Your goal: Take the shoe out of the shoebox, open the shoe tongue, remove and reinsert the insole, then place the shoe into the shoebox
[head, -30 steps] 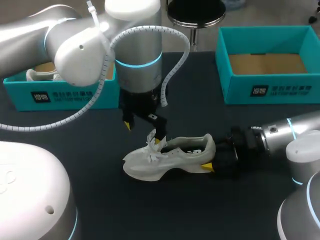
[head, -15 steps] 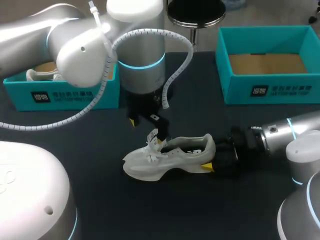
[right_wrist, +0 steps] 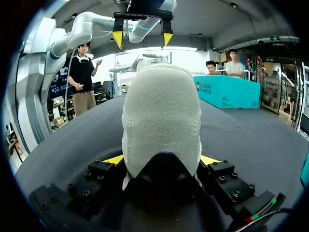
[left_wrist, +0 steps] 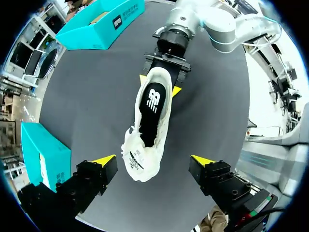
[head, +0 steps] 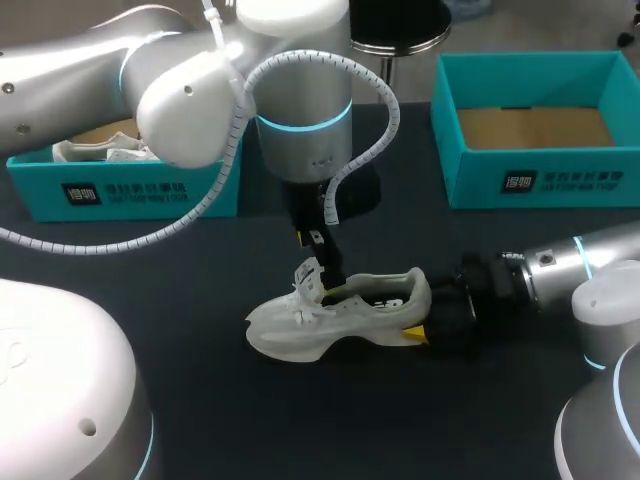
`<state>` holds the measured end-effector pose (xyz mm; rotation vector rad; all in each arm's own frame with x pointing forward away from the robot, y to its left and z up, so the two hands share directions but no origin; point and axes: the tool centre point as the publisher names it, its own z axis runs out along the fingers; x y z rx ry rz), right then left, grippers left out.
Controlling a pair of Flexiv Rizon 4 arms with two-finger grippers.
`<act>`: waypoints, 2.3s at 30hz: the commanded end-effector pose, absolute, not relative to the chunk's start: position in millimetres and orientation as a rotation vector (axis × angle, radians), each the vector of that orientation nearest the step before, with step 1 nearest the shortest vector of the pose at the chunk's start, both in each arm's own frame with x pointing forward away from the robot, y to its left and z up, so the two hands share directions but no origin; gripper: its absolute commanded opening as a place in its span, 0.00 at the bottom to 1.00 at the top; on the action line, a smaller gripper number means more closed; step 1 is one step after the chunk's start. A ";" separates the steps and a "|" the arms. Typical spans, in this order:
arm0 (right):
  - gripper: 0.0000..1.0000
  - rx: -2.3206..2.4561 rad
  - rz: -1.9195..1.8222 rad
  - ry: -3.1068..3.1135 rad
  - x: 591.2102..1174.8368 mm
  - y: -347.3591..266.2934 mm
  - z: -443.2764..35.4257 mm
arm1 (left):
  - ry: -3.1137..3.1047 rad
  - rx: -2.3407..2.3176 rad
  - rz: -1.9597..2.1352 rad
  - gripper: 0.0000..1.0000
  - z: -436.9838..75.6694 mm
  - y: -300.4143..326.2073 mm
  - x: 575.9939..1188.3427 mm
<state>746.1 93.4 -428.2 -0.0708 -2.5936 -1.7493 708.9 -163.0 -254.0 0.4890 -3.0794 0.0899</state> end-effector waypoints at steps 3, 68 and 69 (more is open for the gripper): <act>0.00 -0.073 -1.747 -2.596 745.6 96.6 -434.0 | -3.058 -0.085 0.142 1.00 -255.9 -160.2 712.3; 0.00 -0.073 -1.747 -2.596 745.6 96.6 -434.0 | -3.097 0.075 -0.187 0.00 -367.1 -233.3 716.3; 0.00 -0.073 -1.747 -2.596 745.6 96.6 -434.0 | -3.090 0.068 -0.181 0.00 -368.1 -233.2 715.5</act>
